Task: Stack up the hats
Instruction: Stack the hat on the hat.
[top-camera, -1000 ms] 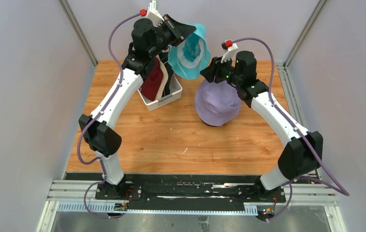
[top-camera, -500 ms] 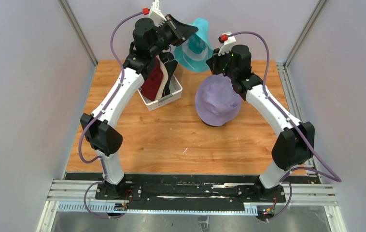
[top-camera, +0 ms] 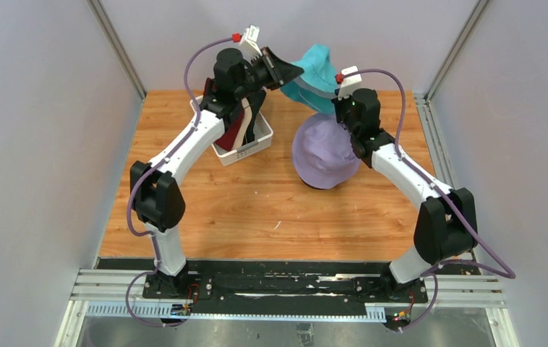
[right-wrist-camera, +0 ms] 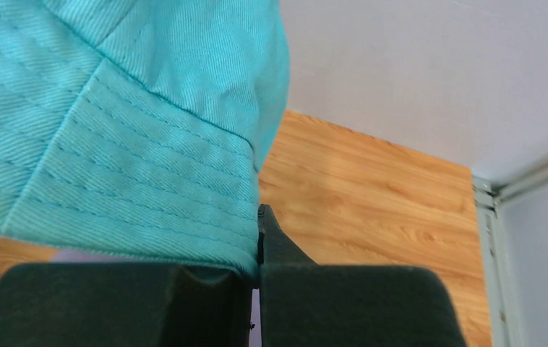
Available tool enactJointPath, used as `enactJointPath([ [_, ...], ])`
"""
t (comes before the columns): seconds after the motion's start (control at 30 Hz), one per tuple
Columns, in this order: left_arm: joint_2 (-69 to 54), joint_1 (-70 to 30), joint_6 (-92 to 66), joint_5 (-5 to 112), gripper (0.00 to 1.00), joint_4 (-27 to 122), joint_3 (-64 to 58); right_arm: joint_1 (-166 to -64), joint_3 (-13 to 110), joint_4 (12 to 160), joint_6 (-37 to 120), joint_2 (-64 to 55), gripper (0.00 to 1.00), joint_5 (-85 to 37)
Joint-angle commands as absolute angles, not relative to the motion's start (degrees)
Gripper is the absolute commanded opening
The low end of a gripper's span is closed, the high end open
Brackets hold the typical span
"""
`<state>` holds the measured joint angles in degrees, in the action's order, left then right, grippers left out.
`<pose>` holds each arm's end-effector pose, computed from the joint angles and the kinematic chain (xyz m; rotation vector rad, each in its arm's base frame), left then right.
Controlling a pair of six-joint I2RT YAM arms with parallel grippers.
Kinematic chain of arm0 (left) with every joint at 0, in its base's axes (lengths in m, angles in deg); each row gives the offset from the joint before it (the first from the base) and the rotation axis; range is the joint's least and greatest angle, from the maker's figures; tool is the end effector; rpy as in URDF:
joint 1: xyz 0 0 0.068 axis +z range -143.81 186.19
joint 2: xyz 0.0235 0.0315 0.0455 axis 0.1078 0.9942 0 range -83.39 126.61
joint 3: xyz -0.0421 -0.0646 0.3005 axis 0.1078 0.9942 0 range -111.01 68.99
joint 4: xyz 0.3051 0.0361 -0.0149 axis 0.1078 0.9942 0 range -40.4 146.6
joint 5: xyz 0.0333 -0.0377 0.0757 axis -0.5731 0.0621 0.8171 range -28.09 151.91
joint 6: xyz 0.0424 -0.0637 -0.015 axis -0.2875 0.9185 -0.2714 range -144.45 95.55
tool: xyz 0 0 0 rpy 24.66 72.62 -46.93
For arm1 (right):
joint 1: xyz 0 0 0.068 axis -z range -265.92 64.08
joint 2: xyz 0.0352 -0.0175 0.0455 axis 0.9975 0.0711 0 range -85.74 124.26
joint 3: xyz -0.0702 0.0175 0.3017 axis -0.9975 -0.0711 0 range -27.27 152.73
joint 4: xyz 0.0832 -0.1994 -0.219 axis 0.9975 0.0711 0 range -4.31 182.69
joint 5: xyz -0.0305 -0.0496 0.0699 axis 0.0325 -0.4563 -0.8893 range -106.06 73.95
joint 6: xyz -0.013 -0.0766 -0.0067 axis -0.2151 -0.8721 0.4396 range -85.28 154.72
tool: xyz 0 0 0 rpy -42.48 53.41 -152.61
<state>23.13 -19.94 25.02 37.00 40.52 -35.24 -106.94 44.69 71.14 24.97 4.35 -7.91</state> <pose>0.4683 -0.2609 0.4676 0.0649 1.6221 -1.3623 0.4310 0.1554 0.3730 -0.3272 1.5996 0.0347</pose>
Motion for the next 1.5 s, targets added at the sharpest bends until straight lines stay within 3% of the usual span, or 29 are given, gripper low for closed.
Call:
enactJointPath([
  [0.0,22.4,-21.1,25.4,34.0,0.0,31.8,-31.5,-104.7,39.4,63.2,21.7,-0.4,0.01,-2.2],
  [0.37,23.9,-26.1,24.1,34.0,0.0,28.8,-29.3,-103.1,31.7,62.0,19.4,-8.8,0.0,0.7],
  [0.77,22.1,-27.6,26.2,33.3,0.0,16.8,-16.0,-103.5,21.5,64.6,23.2,-21.0,0.01,-0.1],
  [1.1,14.9,-27.6,27.4,34.3,0.0,8.7,-0.7,-110.2,17.6,71.9,24.1,-28.1,0.01,0.1],
  [1.47,10.6,-28.1,27.7,34.6,0.0,4.5,7.4,-118.0,14.9,78.3,23.8,-33.5,0.02,5.3],
])
